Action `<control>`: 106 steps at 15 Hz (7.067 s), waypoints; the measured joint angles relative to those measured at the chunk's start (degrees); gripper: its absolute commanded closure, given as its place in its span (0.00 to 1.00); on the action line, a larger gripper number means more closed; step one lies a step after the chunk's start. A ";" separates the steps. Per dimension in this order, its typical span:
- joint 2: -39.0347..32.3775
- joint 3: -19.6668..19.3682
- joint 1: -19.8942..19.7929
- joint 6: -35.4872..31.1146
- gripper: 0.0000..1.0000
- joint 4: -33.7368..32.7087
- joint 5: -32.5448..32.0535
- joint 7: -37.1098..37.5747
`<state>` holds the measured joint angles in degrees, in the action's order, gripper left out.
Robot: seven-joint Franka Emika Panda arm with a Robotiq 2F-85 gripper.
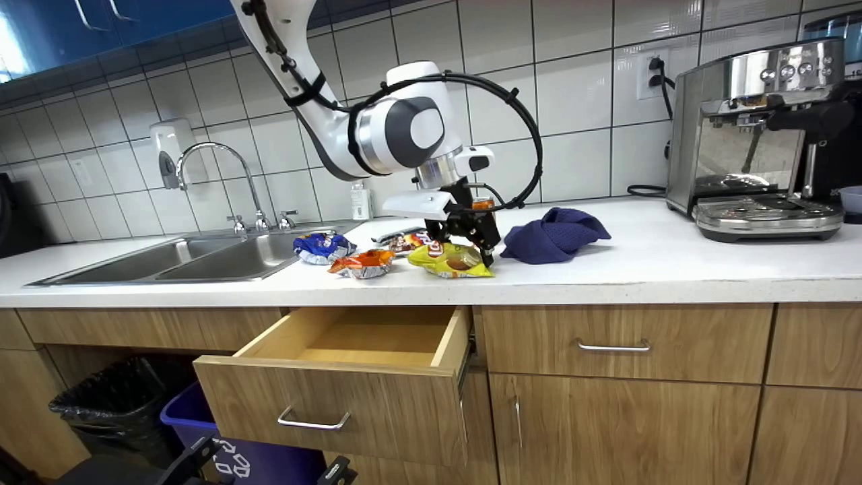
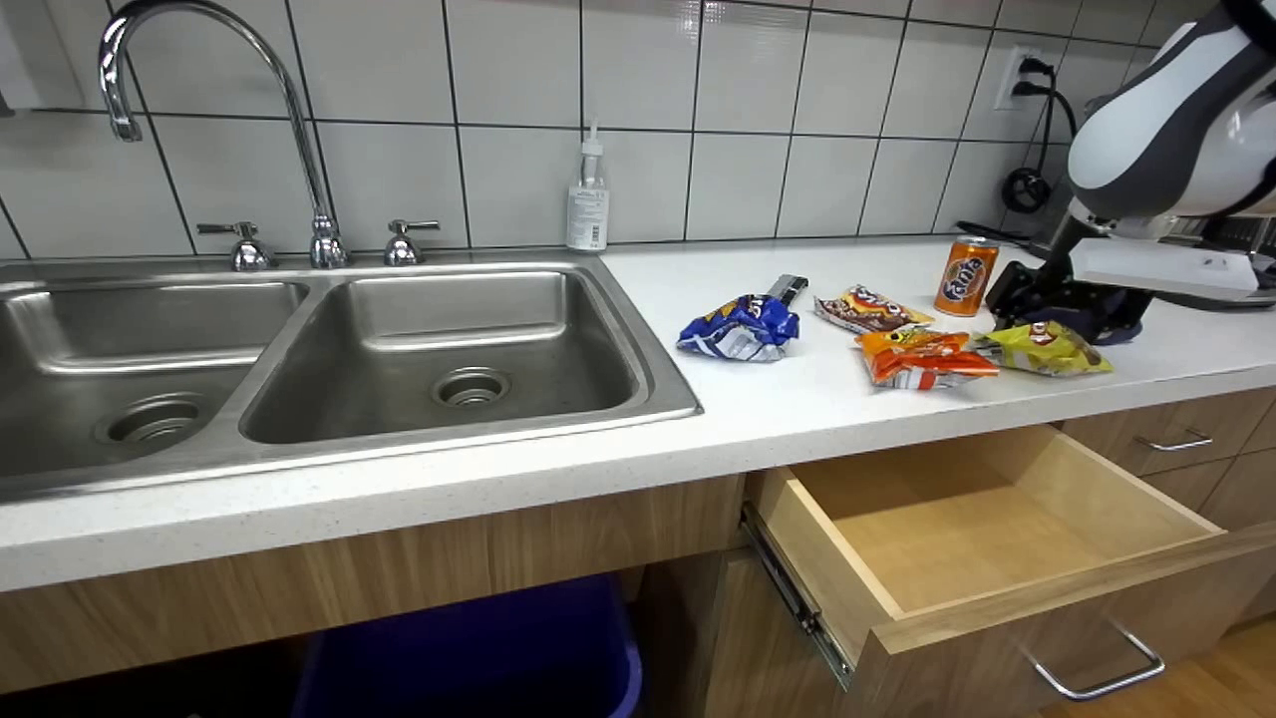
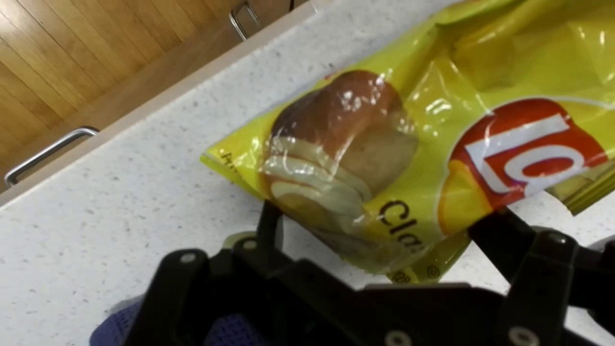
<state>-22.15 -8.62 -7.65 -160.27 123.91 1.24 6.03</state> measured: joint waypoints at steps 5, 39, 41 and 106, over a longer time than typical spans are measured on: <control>2.17 0.00 0.00 0.22 0.00 2.93 0.00 -0.94; 17.86 3.42 1.09 7.85 0.00 16.53 -0.07 -8.90; 18.05 3.39 1.09 7.85 0.00 16.52 -0.07 -8.90; 1.23 8.49 6.62 6.70 0.00 -3.25 3.34 -8.90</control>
<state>-20.92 -0.13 -1.03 -153.57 120.66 4.57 -2.86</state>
